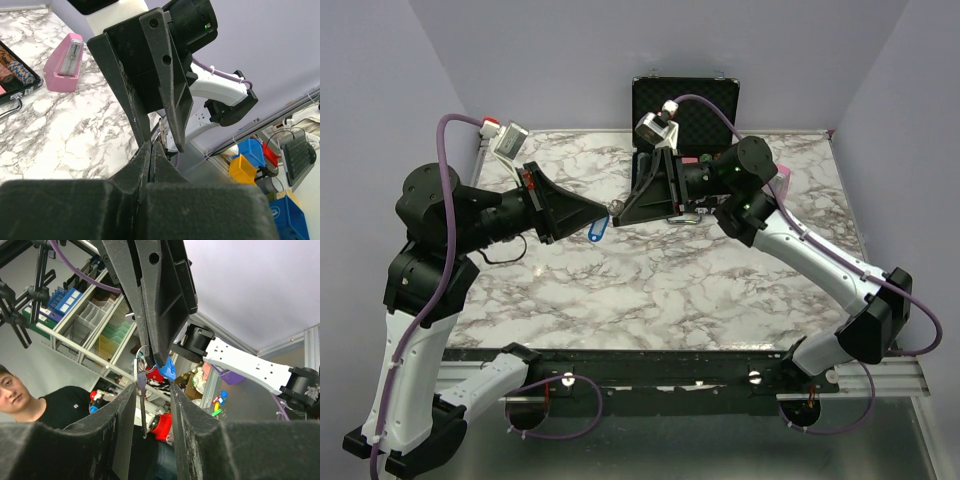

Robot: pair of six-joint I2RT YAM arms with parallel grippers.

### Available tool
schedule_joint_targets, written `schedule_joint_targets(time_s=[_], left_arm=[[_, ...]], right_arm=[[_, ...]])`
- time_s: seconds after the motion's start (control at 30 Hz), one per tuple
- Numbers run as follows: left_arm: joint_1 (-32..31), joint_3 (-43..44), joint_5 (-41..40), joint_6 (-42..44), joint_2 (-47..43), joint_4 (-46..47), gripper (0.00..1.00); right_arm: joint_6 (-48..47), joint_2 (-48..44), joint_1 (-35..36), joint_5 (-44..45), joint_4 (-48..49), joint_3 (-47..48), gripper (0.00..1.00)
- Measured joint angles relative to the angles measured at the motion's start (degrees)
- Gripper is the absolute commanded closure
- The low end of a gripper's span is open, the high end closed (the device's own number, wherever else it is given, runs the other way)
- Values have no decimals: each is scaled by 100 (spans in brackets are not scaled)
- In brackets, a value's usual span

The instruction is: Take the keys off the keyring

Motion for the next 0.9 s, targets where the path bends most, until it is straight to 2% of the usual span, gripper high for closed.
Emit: schedule_joint_targets(time_s=[0.17,0.33,0.7,0.77,0.9], left_arm=[[0,0,0,15,-7,-4,100],[0,0,0,37,-13,-7,100],[0,0,-2,166,-13,-221,100],[0,0,-2,188,-11,-262,100],[0,0,-17,247,-11,-302,100]], right_arm=[[-66,-35,0,4,-35,0,57],[-214,-35,0,24,-238,31,66],[-306,-35,0,92,-424,175,65],[-308,-35,0,94,-431,197,67],[-337,-35,0,111,-450,205,78]])
